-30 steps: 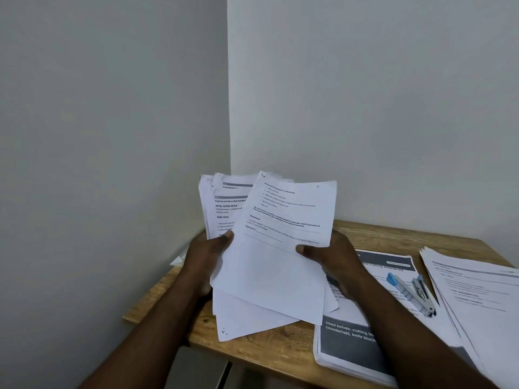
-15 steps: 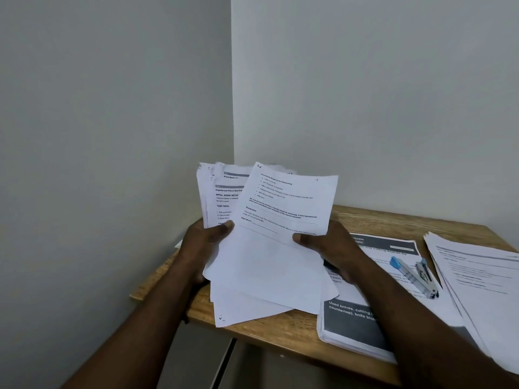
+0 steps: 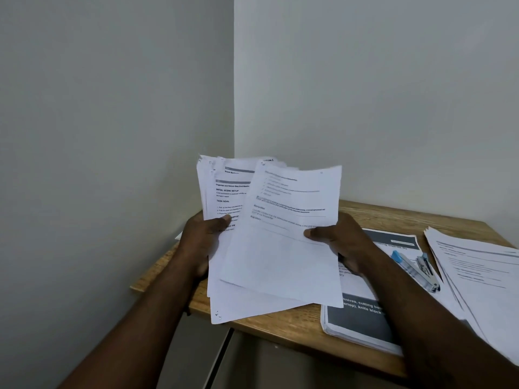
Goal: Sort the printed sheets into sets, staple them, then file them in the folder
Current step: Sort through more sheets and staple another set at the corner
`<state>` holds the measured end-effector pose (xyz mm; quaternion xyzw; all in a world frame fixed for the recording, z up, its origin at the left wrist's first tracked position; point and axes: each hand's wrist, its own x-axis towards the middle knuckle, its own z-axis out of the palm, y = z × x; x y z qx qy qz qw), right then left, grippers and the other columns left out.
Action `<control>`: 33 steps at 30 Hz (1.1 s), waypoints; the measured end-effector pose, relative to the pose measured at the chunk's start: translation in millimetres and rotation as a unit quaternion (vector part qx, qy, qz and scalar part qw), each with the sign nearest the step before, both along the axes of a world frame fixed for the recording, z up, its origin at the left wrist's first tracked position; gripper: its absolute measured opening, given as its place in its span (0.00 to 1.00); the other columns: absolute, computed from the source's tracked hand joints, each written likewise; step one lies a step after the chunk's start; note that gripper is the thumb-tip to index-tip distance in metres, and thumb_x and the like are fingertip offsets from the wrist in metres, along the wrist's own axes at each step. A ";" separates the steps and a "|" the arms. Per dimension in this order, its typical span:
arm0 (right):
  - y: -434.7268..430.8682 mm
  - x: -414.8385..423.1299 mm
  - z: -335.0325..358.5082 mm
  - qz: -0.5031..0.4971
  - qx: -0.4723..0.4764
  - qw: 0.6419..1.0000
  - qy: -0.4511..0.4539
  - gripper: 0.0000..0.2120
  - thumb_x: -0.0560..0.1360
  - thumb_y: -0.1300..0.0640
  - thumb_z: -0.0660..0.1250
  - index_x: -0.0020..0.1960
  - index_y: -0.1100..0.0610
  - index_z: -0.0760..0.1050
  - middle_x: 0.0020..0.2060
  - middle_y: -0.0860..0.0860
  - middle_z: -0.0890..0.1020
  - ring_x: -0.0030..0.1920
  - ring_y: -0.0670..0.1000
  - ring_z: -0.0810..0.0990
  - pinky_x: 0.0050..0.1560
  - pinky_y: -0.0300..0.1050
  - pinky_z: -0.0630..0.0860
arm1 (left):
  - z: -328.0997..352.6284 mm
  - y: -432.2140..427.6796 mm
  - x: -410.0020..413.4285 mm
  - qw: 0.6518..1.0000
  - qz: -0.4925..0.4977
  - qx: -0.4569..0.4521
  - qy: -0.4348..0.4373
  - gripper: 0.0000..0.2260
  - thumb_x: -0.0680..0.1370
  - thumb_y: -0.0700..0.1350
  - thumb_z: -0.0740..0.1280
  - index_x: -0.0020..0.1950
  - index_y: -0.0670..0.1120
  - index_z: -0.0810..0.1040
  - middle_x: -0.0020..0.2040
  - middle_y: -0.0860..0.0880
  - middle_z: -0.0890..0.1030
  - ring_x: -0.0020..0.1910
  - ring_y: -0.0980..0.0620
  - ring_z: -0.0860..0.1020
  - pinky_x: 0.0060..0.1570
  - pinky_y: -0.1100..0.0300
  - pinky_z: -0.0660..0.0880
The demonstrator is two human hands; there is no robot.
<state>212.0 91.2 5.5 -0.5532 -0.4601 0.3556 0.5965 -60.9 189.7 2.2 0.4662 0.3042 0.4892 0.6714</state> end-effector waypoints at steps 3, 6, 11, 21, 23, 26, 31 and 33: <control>-4.0 -3.9 1.1 0.044 -0.001 0.999 -0.008 0.23 0.72 0.74 0.76 0.64 0.60 0.83 0.57 0.54 0.88 0.60 0.56 0.86 0.64 0.54 0.81 | 0.1 0.1 0.2 1.000 0.005 0.004 0.006 0.13 0.81 0.35 0.68 0.65 0.39 0.82 0.57 0.40 0.87 0.54 0.36 0.86 0.50 0.46 0.84; -3.0 -6.2 -0.3 0.047 -0.006 0.998 -0.030 0.23 0.71 0.73 0.77 0.64 0.60 0.83 0.57 0.53 0.88 0.60 0.55 0.86 0.66 0.55 0.80 | 0.9 -0.5 1.3 1.000 0.019 0.009 0.020 0.10 0.81 0.38 0.70 0.61 0.41 0.84 0.56 0.41 0.87 0.54 0.37 0.86 0.54 0.45 0.82; -1.1 -6.5 -2.2 0.033 -0.011 0.998 -0.050 0.23 0.70 0.71 0.79 0.63 0.58 0.84 0.57 0.52 0.88 0.60 0.55 0.87 0.67 0.58 0.80 | 1.7 -1.3 3.8 0.998 0.049 0.021 0.015 0.16 0.83 0.52 0.69 0.64 0.43 0.83 0.57 0.44 0.88 0.56 0.42 0.86 0.58 0.46 0.81; -4.7 -10.8 1.1 0.051 -0.013 0.998 -0.019 0.19 0.72 0.67 0.79 0.63 0.60 0.84 0.57 0.54 0.88 0.59 0.57 0.87 0.61 0.56 0.83 | -1.1 -3.9 0.5 0.999 0.010 0.026 0.026 0.14 0.78 0.33 0.72 0.63 0.41 0.82 0.56 0.42 0.87 0.54 0.39 0.87 0.49 0.48 0.84; -4.1 -8.7 2.8 0.052 -0.014 0.998 0.007 0.17 0.75 0.59 0.79 0.62 0.61 0.83 0.58 0.58 0.87 0.58 0.58 0.87 0.57 0.55 0.83 | -0.2 -5.0 0.5 1.000 0.006 0.022 0.017 0.14 0.79 0.32 0.71 0.64 0.40 0.82 0.56 0.42 0.87 0.53 0.39 0.87 0.46 0.49 0.85; -0.9 -4.7 6.2 0.008 -0.020 0.999 0.036 0.25 0.74 0.42 0.79 0.54 0.64 0.82 0.60 0.69 0.82 0.48 0.56 0.83 0.48 0.50 0.77 | -0.3 -4.4 1.2 1.000 0.000 0.015 0.004 0.15 0.79 0.30 0.69 0.65 0.39 0.81 0.57 0.40 0.87 0.54 0.38 0.86 0.46 0.48 0.85; 0.2 -5.3 8.1 -0.003 -0.027 0.994 0.102 0.18 0.86 0.47 0.63 0.64 0.59 0.82 0.57 0.57 0.88 0.56 0.60 0.87 0.60 0.61 0.82 | 0.1 -2.8 1.0 1.000 -0.020 0.006 -0.008 0.17 0.80 0.28 0.63 0.65 0.39 0.80 0.58 0.40 0.86 0.55 0.37 0.86 0.46 0.48 0.84; -0.4 -8.6 6.7 0.010 -0.029 0.997 0.067 0.17 0.84 0.46 0.66 0.58 0.59 0.84 0.50 0.57 0.87 0.46 0.61 0.84 0.48 0.55 0.81 | 0.4 -2.2 0.2 1.000 -0.011 -0.004 -0.002 0.16 0.79 0.28 0.62 0.64 0.38 0.80 0.56 0.40 0.87 0.54 0.36 0.86 0.46 0.49 0.84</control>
